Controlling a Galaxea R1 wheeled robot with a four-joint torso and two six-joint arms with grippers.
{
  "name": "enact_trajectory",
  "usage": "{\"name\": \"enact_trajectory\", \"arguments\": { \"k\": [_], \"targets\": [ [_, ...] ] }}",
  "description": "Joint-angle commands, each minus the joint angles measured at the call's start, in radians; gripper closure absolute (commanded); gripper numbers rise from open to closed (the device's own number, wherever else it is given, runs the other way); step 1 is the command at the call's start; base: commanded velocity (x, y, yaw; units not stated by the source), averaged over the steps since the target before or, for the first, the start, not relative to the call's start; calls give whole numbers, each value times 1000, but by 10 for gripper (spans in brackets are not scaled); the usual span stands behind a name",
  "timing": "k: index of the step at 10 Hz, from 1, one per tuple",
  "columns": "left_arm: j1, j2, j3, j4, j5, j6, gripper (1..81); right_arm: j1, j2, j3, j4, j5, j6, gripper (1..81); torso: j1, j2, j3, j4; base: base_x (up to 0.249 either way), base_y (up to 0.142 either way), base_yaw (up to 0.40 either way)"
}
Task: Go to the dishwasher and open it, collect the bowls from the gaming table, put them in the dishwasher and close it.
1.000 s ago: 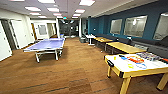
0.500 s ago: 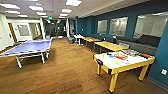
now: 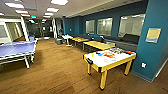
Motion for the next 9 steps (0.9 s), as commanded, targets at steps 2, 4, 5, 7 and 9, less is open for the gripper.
{"name": "enact_trajectory", "arguments": {
  "k": [2,4,5,7,9],
  "targets": [
    [-44,-1,3,11,49,9,10,48,5,6,-17,-38,-5,10,0,0,0,0,0,0,-278],
    [-44,-1,5,13,49,9,10,46,5,6,-17,-38,-4,10,0,0,0,0,0,0,-87],
    [-44,-4,8,13,47,10,10,48,7,6,-19,-38,-5,10,0,0,0,0,0,0,0],
    [-44,-3,6,11,47,10,10,48,7,6,-20,-38,-5,10,0,0,0,0,0,0,0],
    [-44,-1,6,10,47,9,10,48,7,6,-22,-38,-4,10,0,0,0,0,0,0,0]
  ]
}}
